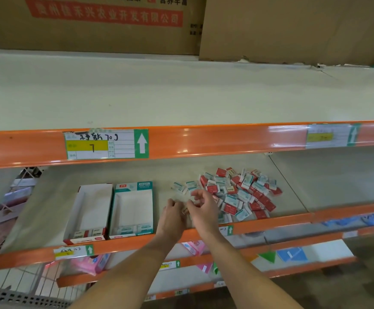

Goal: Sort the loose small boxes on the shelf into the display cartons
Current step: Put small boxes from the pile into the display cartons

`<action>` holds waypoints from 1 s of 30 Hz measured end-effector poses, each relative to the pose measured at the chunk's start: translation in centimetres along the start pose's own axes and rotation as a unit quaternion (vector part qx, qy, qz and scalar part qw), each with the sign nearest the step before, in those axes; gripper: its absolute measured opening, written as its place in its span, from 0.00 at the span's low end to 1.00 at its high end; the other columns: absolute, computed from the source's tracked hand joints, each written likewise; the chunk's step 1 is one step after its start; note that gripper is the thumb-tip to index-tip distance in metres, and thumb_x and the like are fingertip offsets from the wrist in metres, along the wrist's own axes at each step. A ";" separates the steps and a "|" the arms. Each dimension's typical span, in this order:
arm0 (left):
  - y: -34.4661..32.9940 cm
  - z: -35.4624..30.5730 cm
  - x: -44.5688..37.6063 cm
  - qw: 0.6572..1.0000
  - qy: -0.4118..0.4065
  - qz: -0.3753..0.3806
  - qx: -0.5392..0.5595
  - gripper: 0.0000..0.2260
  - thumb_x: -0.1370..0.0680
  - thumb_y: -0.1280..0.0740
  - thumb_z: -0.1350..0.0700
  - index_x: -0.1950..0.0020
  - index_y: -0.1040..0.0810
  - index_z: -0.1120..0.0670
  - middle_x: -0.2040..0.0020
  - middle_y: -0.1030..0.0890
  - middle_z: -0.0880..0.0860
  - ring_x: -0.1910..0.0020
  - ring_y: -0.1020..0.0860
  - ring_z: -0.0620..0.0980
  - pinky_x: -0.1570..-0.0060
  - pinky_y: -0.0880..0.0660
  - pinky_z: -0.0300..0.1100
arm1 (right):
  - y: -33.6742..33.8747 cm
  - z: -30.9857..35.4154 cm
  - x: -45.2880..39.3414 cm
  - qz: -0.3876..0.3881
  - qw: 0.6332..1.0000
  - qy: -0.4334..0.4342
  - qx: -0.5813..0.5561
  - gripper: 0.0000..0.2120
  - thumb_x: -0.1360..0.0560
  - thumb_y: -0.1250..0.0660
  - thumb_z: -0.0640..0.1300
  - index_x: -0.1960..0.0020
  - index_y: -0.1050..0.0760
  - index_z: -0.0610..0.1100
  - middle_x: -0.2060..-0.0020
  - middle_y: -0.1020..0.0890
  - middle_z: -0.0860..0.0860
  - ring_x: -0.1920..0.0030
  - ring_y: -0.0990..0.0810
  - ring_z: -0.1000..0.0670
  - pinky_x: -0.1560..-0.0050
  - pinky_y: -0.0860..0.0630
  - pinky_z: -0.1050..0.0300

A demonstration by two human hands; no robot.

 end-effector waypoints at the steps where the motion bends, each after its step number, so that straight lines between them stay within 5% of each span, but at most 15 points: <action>1: 0.1 0.0 0.0 1.000 0.004 -0.003 0.005 0.17 0.23 0.31 0.59 0.35 0.27 0.50 0.39 0.28 0.50 0.48 0.23 0.49 0.45 0.22 0.43 | -0.2 0.1 -0.2 0.011 0.998 -0.037 -0.042 0.12 0.27 0.28 0.40 0.46 0.24 0.50 0.54 0.21 0.56 0.55 0.21 0.58 0.63 0.24 0.70; 6: 0.3 0.1 0.5 1.000 0.018 -0.009 0.019 0.20 0.21 0.34 0.58 0.30 0.31 0.54 0.36 0.30 0.53 0.44 0.23 0.52 0.42 0.25 0.44 | -0.4 -1.5 -1.6 0.025 0.925 -0.220 -0.309 0.18 0.27 0.32 0.30 0.41 0.26 0.45 0.66 0.23 0.47 0.68 0.27 0.52 0.69 0.30 0.61; 10: 0.2 0.2 0.6 1.000 0.004 -0.011 0.014 0.18 0.22 0.33 0.56 0.32 0.28 0.51 0.38 0.29 0.51 0.44 0.23 0.51 0.41 0.24 0.43 | 0.4 -2.5 -1.6 0.058 0.961 -0.191 -0.192 0.09 0.23 0.31 0.40 0.43 0.23 0.45 0.59 0.18 0.44 0.62 0.20 0.50 0.63 0.23 0.58; 15: 0.3 0.0 0.8 1.000 -0.008 -0.013 0.016 0.18 0.22 0.32 0.56 0.33 0.27 0.50 0.38 0.29 0.50 0.44 0.24 0.49 0.41 0.23 0.43 | 0.8 -2.7 -2.2 -0.008 0.993 -0.118 0.020 0.07 0.20 0.34 0.51 0.47 0.22 0.48 0.57 0.16 0.52 0.64 0.16 0.52 0.65 0.18 0.56; 19: 0.6 -0.1 0.6 1.000 -0.002 -0.009 0.024 0.18 0.21 0.33 0.55 0.32 0.29 0.51 0.37 0.31 0.50 0.44 0.24 0.48 0.43 0.22 0.42 | 1.0 -2.3 -2.0 0.006 0.994 -0.096 0.059 0.06 0.19 0.35 0.46 0.44 0.22 0.49 0.52 0.18 0.54 0.68 0.17 0.54 0.72 0.23 0.63; 23: 0.8 0.0 0.4 1.000 -0.004 -0.003 0.012 0.16 0.21 0.34 0.56 0.33 0.30 0.53 0.37 0.31 0.51 0.45 0.23 0.49 0.44 0.22 0.41 | 1.1 -2.3 -2.1 0.030 0.988 -0.040 0.143 0.13 0.21 0.34 0.41 0.37 0.22 0.49 0.42 0.21 0.52 0.51 0.20 0.55 0.54 0.22 0.63; 27: 0.9 0.0 0.1 1.000 0.003 0.001 -0.011 0.13 0.21 0.34 0.55 0.37 0.27 0.53 0.39 0.30 0.51 0.51 0.22 0.50 0.46 0.21 0.43 | 0.8 -2.2 -2.2 0.081 0.974 -0.006 0.212 0.23 0.24 0.30 0.37 0.31 0.26 0.51 0.40 0.22 0.50 0.48 0.19 0.52 0.50 0.18 0.53; 30: 1.0 -0.1 0.0 1.000 -0.002 0.001 -0.019 0.12 0.21 0.34 0.55 0.37 0.27 0.53 0.40 0.29 0.51 0.53 0.24 0.47 0.48 0.22 0.40 | 0.7 -1.8 -2.3 0.114 0.955 0.019 0.274 0.25 0.23 0.32 0.37 0.28 0.29 0.50 0.33 0.27 0.51 0.39 0.23 0.51 0.43 0.22 0.58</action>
Point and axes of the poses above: each hand's wrist, its own x-axis away from the middle knuckle, its own y-axis out of the back of the hand, z = x × y, the point moved 2 cm from there along -x, towards the middle knuckle
